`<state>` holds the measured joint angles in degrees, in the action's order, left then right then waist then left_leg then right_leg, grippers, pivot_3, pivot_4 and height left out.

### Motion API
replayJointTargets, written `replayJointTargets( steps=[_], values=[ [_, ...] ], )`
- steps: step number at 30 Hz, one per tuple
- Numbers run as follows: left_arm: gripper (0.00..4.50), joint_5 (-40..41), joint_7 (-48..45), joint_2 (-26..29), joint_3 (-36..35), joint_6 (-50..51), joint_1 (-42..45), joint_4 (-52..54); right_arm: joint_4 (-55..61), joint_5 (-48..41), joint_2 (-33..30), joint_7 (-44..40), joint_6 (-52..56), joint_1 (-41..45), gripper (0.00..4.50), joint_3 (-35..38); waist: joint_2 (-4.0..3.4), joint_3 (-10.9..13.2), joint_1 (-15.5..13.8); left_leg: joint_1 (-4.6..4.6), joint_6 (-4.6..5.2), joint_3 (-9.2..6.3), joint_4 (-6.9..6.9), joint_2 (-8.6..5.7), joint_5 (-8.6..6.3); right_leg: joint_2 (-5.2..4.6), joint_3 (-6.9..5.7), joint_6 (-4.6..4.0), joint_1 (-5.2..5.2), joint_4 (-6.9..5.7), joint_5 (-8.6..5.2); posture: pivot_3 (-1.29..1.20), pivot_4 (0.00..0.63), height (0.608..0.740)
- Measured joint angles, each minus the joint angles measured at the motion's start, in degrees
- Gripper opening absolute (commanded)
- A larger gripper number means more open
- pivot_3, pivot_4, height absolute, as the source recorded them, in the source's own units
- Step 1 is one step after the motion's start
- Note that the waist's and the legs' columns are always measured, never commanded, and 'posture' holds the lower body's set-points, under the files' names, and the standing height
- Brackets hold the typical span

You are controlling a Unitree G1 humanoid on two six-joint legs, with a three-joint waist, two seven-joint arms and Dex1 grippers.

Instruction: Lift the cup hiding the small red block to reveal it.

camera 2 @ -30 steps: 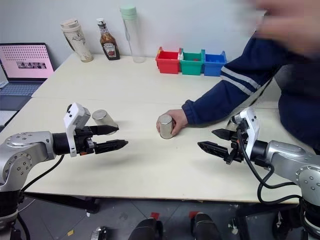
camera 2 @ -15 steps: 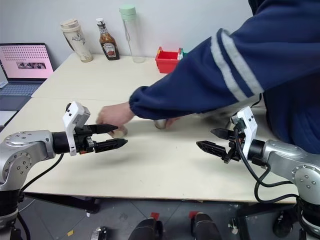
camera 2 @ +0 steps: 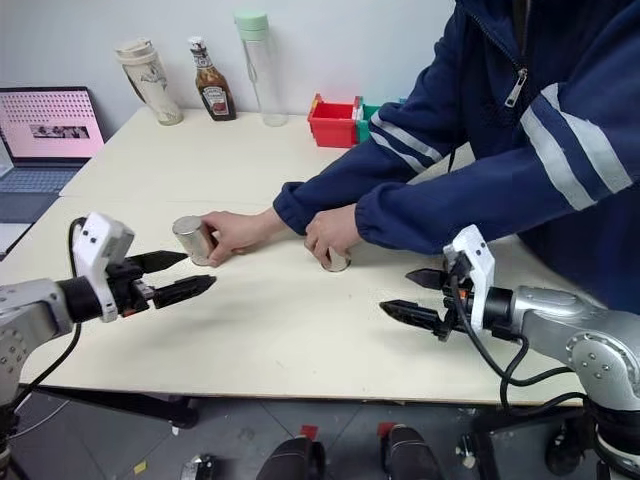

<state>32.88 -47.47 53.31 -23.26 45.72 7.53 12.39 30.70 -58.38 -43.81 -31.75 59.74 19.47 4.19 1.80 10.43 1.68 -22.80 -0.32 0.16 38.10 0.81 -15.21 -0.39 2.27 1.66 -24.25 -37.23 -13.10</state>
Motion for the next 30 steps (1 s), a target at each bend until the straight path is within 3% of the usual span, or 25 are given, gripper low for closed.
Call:
replayJointTargets(
  steps=[5,9,16,20,30],
  values=[
    [4.47,-1.1,6.8,-5.0,-6.0,-2.6,-1.6,0.6,-0.9,1.0,4.2,-0.5,-1.8,4.6,4.5,-1.8,0.03,0.0,0.0,0.04,-0.01,0.0,0.06,-0.02,0.01,-0.08,-0.01,0.06,0.07,0.0,0.06,0.0,0.15,0.74],
    [4.47,-5.3,12.8,-9.7,-6.1,-7.1,-3.2,0.6,-1.6,3.4,4.6,-1.7,-2.5,4.7,4.5,-4.2,0.07,-0.1,-0.3,-0.01,-0.01,-0.01,0.05,-0.13,0.0,-0.21,-0.04,-0.2,0.07,0.02,0.22,0.0,0.15,0.74],
    [4.47,-10.5,19.6,-14.7,-2.7,-13.9,1.8,-4.5,-2.2,9.6,6.7,-3.8,-10.0,6.4,4.5,-5.1,0.2,-0.1,-0.4,0.01,-0.01,0.02,0.09,-0.15,0.01,-0.21,-0.06,-0.13,0.11,0.03,0.29,0.0,0.15,0.74],
    [4.47,-12.7,20.6,-17.1,1.2,-17.1,5.2,-9.0,-1.5,14.7,4.4,-8.0,-14.3,5.8,4.5,-7.8,0.22,-0.2,-0.4,0.0,-0.01,0.0,0.08,-0.17,0.01,-0.22,-0.08,-0.14,0.12,0.05,0.3,0.0,0.15,0.74],
    [4.47,-19.6,23.3,-20.5,8.4,-26.7,17.2,-25.6,0.1,17.3,5.1,-8.1,-15.1,4.0,4.5,-8.1,0.24,-0.2,-0.3,0.0,-0.01,0.03,0.09,-0.14,0.01,-0.19,-0.08,-0.17,0.09,0.0,0.32,0.0,0.15,0.74]
  ],
)
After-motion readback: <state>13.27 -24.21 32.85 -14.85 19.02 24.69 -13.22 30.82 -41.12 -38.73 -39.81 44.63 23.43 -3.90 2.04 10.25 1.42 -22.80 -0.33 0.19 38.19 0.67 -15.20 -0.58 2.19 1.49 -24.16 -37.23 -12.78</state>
